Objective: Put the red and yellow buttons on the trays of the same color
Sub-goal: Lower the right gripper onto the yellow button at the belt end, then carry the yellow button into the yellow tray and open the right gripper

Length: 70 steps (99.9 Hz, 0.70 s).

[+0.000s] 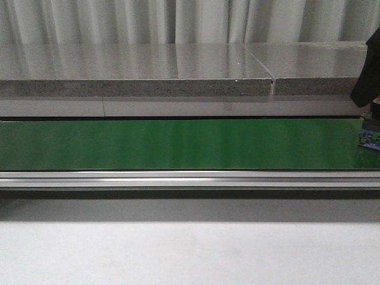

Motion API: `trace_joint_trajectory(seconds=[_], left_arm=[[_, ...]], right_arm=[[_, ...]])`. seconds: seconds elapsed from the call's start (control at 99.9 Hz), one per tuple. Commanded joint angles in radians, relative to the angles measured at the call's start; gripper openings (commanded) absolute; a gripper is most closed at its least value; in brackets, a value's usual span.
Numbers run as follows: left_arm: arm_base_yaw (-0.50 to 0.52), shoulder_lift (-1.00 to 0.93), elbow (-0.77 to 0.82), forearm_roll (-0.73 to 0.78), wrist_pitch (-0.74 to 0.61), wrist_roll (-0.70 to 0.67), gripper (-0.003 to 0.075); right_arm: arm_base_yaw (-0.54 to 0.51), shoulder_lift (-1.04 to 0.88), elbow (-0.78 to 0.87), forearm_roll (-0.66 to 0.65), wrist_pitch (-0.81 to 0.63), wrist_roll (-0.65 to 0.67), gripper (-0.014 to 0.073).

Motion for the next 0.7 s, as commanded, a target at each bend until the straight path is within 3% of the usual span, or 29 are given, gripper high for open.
trace_joint_trajectory(seconds=[0.0, 0.27, 0.49, 0.691], left_arm=[[-0.007, 0.006, -0.031, -0.017, -0.070, 0.001, -0.0019], [-0.007, 0.006, -0.031, -0.017, -0.070, 0.001, -0.0019], [-0.007, 0.006, -0.031, -0.017, -0.070, 0.001, -0.0019], [-0.007, 0.006, -0.031, -0.017, -0.070, 0.001, -0.0019]], right_arm=[[0.000, -0.006, -0.030, 0.029, -0.035, -0.014, 0.0526], [-0.004, -0.003, -0.049, 0.027, 0.029, -0.001, 0.0146], [-0.064, -0.013, -0.158, 0.004, 0.174, 0.083, 0.0129], [-0.201, -0.073, -0.230, -0.100, 0.214, 0.164, 0.0129]])
